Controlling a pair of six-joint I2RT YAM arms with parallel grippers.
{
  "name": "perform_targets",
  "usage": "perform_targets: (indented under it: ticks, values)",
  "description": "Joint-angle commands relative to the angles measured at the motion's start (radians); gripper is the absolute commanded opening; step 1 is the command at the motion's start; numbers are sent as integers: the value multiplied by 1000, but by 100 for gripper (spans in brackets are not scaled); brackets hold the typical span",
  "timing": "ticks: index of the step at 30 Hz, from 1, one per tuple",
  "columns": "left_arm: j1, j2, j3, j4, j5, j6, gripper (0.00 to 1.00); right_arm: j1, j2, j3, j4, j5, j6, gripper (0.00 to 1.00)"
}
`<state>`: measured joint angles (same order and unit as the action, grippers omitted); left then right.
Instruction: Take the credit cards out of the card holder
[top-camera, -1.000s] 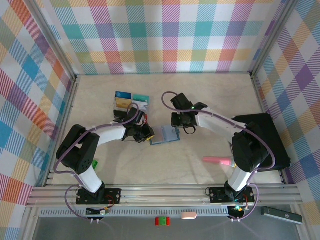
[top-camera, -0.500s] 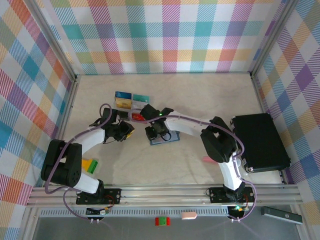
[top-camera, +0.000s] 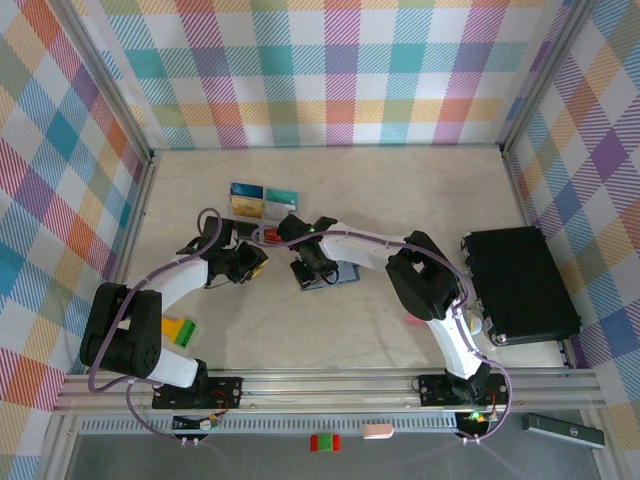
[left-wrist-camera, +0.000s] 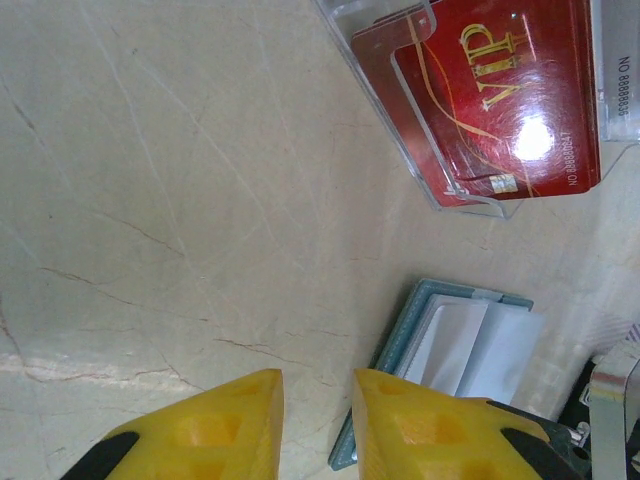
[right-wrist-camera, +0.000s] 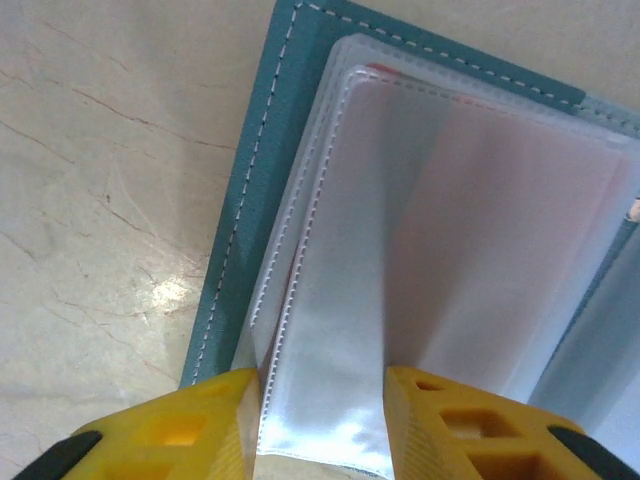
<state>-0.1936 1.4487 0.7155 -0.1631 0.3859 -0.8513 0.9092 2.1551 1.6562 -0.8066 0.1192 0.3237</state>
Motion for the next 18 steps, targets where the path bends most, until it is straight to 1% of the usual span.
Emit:
perform_targets:
  ticks: [1, 4, 6, 15, 18]
  values:
    - [11, -12, -8, -23, 24, 3, 25, -11, 24, -21, -12, -55, -4, 35]
    - [10, -14, -8, -27, 24, 6, 25, -25, 17, -42, 12, -97, 5, 32]
    - [10, -16, -8, -28, 24, 8, 25, -30, 17, -47, 18, -103, 9, 31]
    - [11, -17, -2, -29, 38, 11, 25, -35, -7, -47, 26, -78, 24, 14]
    - [9, -20, -1, -30, 42, 11, 25, -35, -40, -52, 40, -45, 43, 13]
